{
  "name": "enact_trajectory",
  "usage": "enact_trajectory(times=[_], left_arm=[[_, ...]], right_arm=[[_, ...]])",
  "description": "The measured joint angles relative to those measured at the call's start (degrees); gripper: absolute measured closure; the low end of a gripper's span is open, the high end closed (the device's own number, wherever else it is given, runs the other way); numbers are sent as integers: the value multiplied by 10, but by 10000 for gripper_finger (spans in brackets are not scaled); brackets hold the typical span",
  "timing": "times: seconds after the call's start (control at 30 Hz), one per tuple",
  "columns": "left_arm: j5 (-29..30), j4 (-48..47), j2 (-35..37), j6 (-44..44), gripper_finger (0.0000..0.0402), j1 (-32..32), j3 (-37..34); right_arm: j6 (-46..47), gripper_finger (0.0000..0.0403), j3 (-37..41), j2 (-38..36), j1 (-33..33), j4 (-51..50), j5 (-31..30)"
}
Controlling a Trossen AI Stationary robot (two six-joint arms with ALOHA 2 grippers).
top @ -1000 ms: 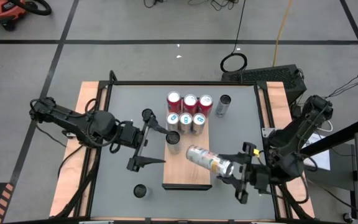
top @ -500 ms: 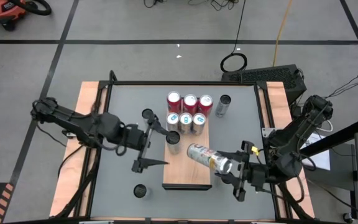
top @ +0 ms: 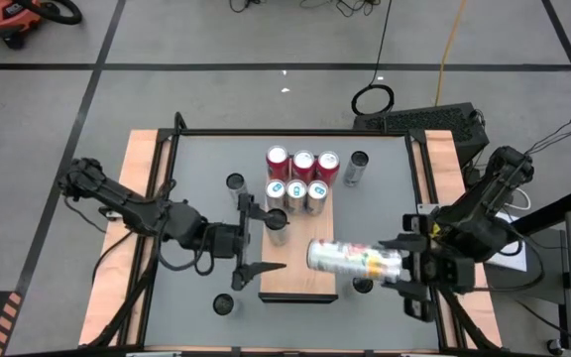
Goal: Place canned beverage on shelf
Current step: Put the top left white soda can on the shelf aligned with the other blue soda can
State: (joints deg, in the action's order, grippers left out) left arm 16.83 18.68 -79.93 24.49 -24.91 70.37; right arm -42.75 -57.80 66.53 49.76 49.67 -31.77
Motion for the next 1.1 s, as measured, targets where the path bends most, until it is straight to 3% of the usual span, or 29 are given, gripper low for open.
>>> enact_trajectory(times=[0.1, 0.53, 0.93, 1.1], left_arm=[[-2, 56, -17, 1, 8, 0, 0], [-35, 280, -125, 45, 8, 3, 9], [-64, 290, -171, 29, 10, 21, 53], [-63, 289, -171, 15, 47, 20, 56]], right_arm=[[6, 209, 0, -2, -6, -1, 40], [-1, 209, 0, -1, -26, 2, 50], [0, 208, 0, 0, -41, -8, 50], [1, 207, 0, 0, -44, -10, 51]])
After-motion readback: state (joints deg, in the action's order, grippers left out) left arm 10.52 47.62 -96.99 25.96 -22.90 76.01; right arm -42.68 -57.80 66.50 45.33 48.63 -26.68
